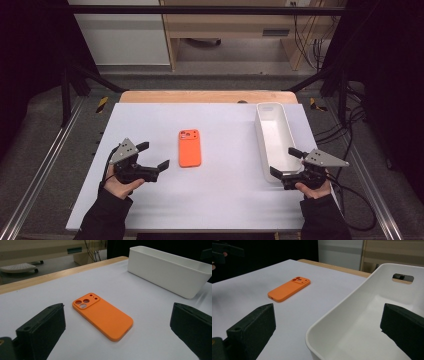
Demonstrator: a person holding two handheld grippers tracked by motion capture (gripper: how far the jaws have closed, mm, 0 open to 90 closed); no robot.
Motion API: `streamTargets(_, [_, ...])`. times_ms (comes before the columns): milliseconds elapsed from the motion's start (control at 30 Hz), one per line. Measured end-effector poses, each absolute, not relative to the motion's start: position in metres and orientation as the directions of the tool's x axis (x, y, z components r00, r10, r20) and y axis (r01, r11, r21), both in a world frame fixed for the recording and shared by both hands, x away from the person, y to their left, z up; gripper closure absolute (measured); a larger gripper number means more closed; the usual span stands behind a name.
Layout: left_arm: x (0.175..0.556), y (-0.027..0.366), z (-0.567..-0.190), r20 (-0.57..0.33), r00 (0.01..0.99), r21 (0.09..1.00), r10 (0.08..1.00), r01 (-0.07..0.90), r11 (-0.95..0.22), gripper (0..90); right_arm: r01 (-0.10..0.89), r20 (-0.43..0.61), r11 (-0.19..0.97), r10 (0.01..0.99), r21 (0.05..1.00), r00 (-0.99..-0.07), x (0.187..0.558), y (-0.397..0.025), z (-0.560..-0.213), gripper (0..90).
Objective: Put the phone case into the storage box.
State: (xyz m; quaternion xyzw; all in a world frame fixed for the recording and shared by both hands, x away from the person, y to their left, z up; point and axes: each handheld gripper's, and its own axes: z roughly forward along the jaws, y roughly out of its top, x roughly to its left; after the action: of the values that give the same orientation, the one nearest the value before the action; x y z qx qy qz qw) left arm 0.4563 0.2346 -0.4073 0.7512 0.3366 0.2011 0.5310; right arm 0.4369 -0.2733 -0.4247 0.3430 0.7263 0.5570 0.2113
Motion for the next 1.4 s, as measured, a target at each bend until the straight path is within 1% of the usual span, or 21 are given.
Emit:
streamTargets(333, [0.469,0.217,-0.407,-0.044,0.705,0.922,0.708,0.301,-0.242,0.0,0.261,0.075,0.143,0.733,0.955,-0.677,0.437,-0.274,-0.424,0.4])
streamTargets(800, [0.486,0.188,-0.414,-0.055,0.722,0.900,0.690,0.334,-0.278,0.0,0.260,0.077,0.140,0.731,0.955,-0.678,0.436,-0.274,-0.423,0.4])
streamTargets(1400, [0.508,0.154,-0.421,-0.047,0.732,0.867,0.680,0.368,-0.336,0.3,0.259,0.074,0.143,0.731,0.955,-0.678,0.437,-0.274,-0.423,0.4])
